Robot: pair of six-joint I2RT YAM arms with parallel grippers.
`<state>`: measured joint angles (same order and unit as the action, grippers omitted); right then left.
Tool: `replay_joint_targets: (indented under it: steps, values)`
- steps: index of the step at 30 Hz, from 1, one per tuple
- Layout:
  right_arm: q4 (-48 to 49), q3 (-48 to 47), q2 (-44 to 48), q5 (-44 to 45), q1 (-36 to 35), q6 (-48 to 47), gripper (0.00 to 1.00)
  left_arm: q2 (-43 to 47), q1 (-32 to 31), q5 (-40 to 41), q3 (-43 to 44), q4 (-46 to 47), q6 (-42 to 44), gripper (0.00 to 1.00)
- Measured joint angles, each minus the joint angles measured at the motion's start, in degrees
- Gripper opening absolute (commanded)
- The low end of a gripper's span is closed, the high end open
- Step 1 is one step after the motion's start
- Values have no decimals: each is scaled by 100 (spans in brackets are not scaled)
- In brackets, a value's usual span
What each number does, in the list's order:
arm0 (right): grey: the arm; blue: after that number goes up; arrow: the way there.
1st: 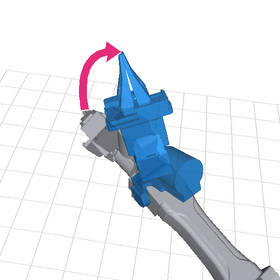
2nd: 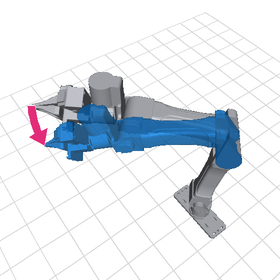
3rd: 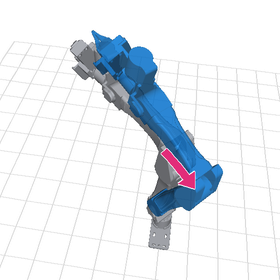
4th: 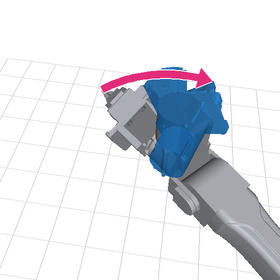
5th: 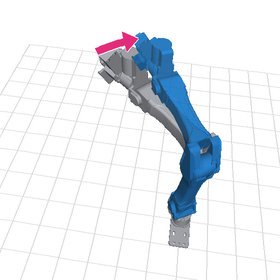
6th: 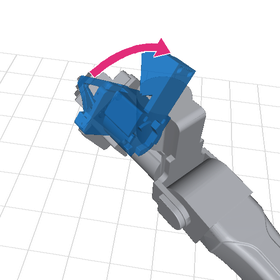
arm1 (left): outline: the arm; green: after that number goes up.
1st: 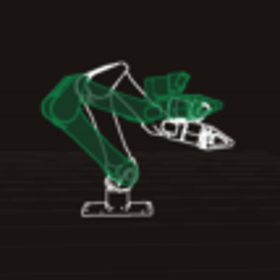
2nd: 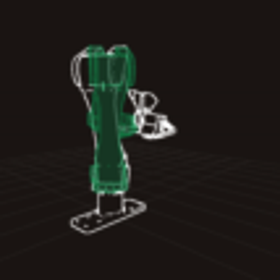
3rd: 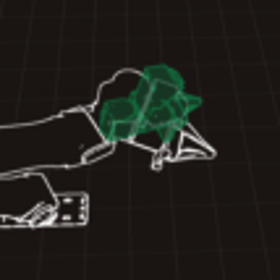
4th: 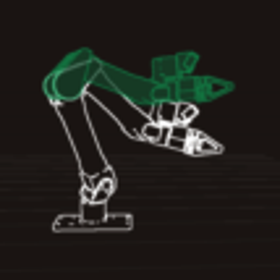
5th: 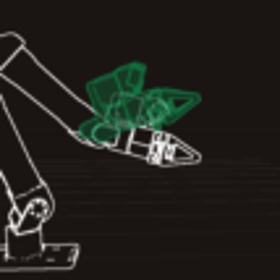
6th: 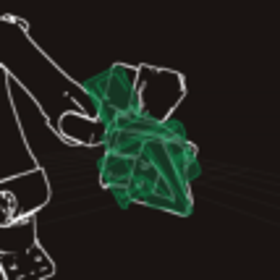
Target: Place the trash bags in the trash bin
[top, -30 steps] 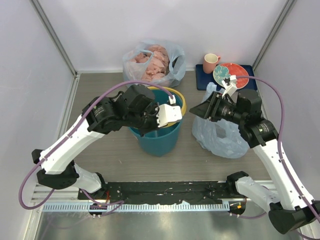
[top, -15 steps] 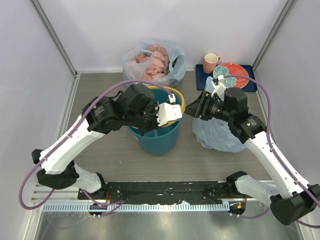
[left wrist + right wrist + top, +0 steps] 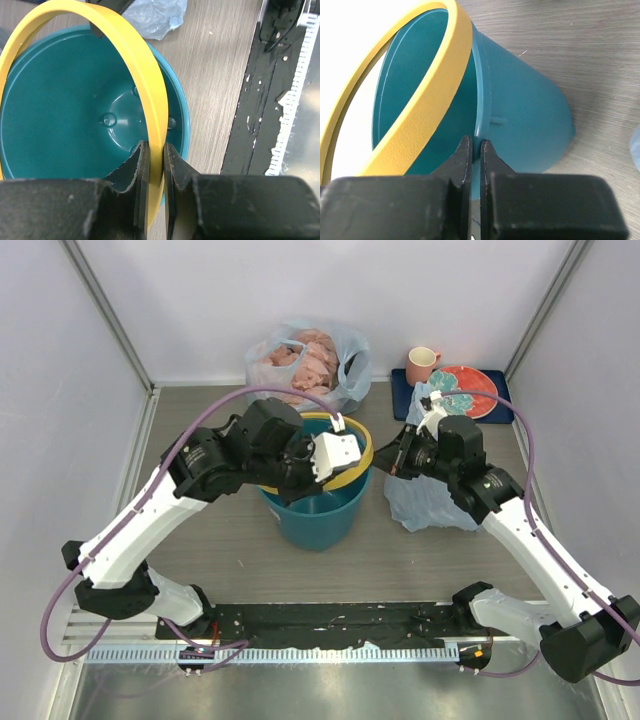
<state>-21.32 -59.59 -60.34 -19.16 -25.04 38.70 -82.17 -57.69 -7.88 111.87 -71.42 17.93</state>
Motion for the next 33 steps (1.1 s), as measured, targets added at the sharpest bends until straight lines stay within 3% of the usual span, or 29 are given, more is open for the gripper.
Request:
replay_joint_targets:
  steps: [10,20,27,33]
  values:
    - [-245,-168,-2,455,-13,-286,1,577,1427,-1099,-101,1174,-839,0]
    - [-452,-201,9,627,7,-763,1,1659,2260,-219,-476,2203,-1182,0]
    - [-452,-212,9,551,9,-839,1,2367,3112,789,-2444,2308,-1040,0]
    - [-459,-225,2,514,7,-852,1,2426,4695,433,-4068,2275,-1224,0]
